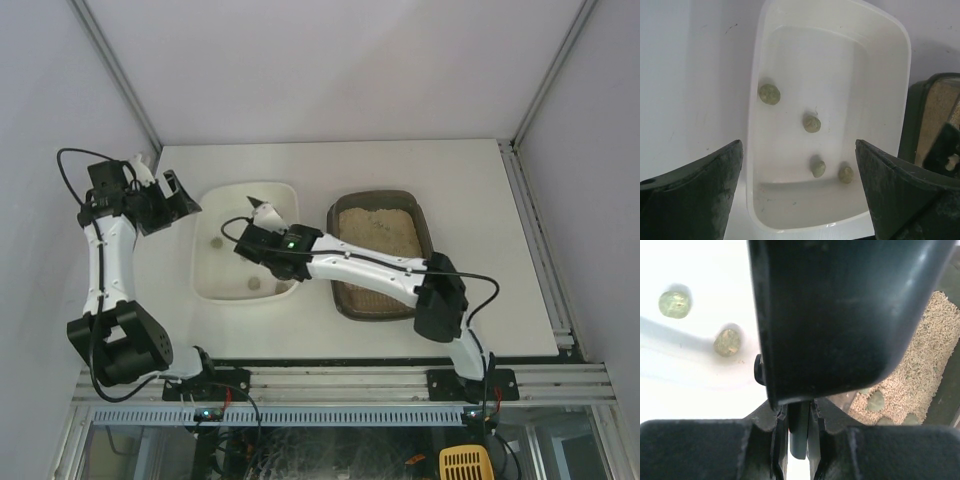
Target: Clean the litter box
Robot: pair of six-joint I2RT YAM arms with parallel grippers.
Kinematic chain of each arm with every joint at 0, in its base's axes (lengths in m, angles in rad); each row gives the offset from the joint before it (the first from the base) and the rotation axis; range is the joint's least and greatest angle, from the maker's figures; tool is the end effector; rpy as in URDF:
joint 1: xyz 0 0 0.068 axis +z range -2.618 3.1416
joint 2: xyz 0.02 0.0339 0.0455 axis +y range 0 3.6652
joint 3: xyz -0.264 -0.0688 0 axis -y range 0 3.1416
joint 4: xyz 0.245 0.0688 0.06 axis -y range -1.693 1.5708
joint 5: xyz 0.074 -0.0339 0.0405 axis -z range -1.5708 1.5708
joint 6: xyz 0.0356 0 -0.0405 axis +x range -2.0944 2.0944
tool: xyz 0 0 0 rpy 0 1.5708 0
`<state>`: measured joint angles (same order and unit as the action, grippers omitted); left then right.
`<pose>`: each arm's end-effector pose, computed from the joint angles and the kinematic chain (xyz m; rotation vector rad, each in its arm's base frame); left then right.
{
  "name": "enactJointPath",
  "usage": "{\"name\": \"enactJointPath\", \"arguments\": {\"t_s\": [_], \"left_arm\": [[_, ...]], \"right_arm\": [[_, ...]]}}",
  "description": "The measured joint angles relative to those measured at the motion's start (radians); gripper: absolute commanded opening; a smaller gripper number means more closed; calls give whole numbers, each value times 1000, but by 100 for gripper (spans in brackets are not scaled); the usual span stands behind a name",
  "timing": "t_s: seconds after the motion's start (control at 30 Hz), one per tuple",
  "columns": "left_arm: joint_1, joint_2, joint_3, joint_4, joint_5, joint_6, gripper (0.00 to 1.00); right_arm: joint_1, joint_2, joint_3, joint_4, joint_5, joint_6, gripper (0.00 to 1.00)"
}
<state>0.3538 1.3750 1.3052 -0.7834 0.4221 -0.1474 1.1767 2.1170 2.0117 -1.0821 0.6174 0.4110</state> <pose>0.2745 0.0858 0.3350 -0.4012 2.3316 -0.4114 0.1901 0.4035 0.2775 -0.7697 2.3145 -0.2074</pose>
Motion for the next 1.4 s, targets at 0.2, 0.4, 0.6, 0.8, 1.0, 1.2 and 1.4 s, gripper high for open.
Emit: {"name": "enactJointPath", "arguments": {"t_s": [0.2,0.4,0.6,0.8,1.0,1.2,1.4], "left_arm": [[-14,0,-1,15,-2,-11,97],[-189,0,0,25,-167,-9,98],[-597,58,16,64,-294,-58,100],[-787,170,76,82,-401,-234,100],[-895,279,145,146,-461,-441,100],[-982,458,257,148,-517,-516,100],[-1078,579,333,129,-612,-479,99]], "right_arm": [[-62,-289,-208,90,-105,24,0],[-193,-593,-526,235,-298,92,0],[-368,-883,-900,299,-417,227,0],[-384,-1202,-1071,342,-416,362,0],[-418,-1469,-1154,345,-387,460,0],[-439,-1617,-1180,294,-369,515,0],[-444,-1673,-1241,249,-361,536,0]]}}
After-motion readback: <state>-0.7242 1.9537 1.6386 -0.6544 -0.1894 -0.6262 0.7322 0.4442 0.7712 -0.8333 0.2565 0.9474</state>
